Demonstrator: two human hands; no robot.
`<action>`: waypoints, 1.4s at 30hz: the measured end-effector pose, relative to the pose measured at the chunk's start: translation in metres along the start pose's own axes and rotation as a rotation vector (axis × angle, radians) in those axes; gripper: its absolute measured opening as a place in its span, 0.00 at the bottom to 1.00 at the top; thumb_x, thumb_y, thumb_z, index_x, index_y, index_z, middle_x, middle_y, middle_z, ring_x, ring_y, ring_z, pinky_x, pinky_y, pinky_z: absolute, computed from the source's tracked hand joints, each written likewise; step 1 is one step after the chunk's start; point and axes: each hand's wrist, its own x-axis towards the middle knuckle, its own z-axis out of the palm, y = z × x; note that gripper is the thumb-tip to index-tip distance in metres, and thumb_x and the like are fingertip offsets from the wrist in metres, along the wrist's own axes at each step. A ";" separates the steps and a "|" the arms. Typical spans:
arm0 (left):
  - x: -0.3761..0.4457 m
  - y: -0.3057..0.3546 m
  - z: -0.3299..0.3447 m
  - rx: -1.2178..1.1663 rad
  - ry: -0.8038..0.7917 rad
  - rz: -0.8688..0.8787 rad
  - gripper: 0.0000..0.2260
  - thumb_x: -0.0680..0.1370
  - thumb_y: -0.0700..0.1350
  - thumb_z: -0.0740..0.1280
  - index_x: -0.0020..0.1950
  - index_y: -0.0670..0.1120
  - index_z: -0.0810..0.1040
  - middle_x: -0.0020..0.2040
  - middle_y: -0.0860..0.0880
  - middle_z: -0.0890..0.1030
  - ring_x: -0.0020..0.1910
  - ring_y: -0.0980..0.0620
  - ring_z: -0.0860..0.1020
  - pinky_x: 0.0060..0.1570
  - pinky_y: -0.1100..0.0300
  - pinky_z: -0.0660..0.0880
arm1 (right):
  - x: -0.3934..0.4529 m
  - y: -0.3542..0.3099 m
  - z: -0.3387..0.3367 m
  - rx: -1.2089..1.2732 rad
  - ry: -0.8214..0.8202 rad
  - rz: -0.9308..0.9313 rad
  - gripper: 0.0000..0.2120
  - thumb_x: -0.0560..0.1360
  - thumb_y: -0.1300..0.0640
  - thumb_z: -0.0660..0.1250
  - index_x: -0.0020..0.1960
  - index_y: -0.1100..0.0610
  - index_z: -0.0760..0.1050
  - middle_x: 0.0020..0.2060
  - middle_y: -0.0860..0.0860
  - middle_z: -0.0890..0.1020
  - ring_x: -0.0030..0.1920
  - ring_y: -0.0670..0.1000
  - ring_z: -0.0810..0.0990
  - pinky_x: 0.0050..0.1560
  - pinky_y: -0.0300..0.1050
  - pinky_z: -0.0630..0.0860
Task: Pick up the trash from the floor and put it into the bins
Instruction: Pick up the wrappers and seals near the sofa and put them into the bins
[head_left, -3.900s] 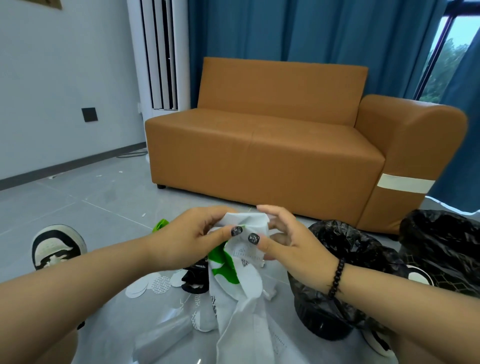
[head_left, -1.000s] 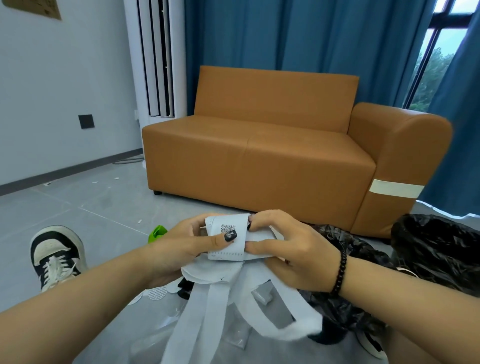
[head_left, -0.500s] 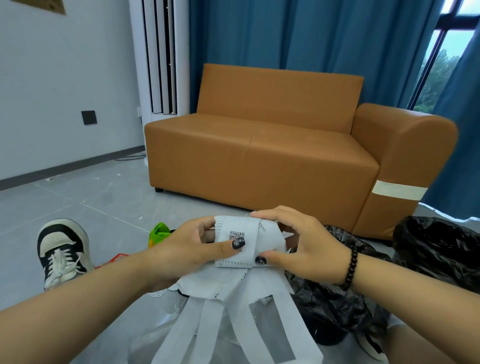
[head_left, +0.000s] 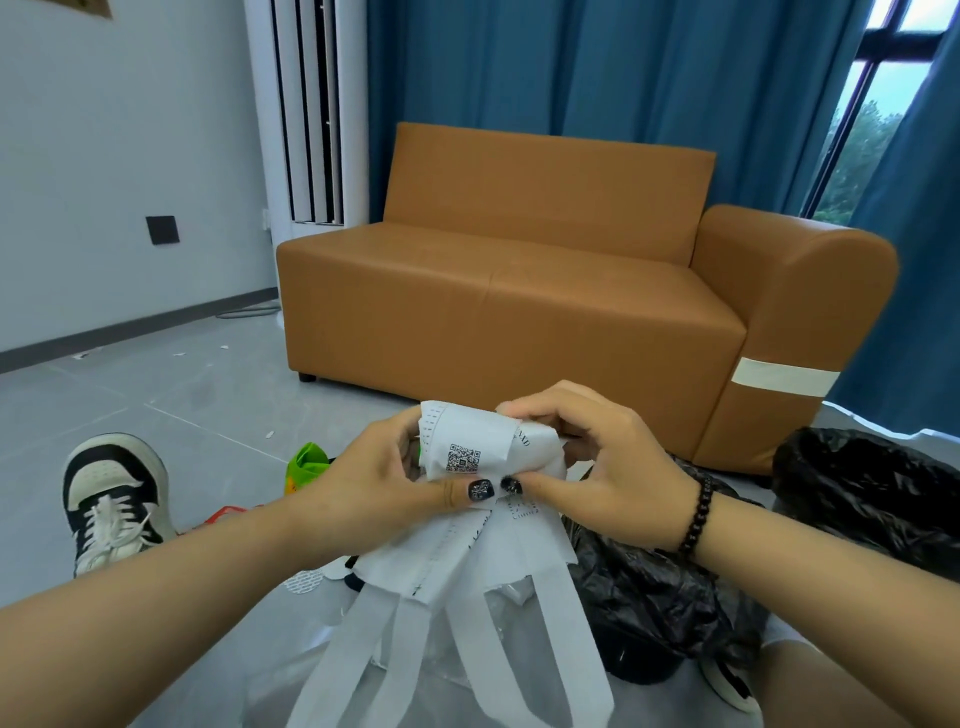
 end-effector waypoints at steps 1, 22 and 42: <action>0.000 -0.001 0.001 0.021 0.028 0.007 0.22 0.66 0.41 0.75 0.57 0.45 0.76 0.52 0.48 0.84 0.53 0.49 0.82 0.50 0.58 0.79 | 0.000 0.000 -0.002 0.095 -0.033 0.073 0.19 0.69 0.54 0.72 0.59 0.47 0.77 0.53 0.48 0.78 0.52 0.55 0.78 0.45 0.51 0.80; -0.005 0.004 0.007 -0.356 -0.111 -0.327 0.19 0.71 0.53 0.72 0.58 0.46 0.80 0.56 0.46 0.83 0.54 0.50 0.82 0.47 0.60 0.79 | 0.006 -0.006 -0.007 0.193 0.063 0.091 0.17 0.67 0.51 0.76 0.55 0.48 0.80 0.51 0.50 0.80 0.52 0.52 0.80 0.50 0.52 0.78; -0.005 0.001 -0.002 -0.101 0.076 -0.072 0.22 0.65 0.51 0.77 0.57 0.49 0.80 0.56 0.50 0.83 0.57 0.50 0.81 0.57 0.55 0.76 | -0.003 -0.015 0.007 0.497 -0.001 0.370 0.16 0.68 0.51 0.73 0.55 0.50 0.79 0.48 0.47 0.82 0.45 0.49 0.82 0.40 0.50 0.80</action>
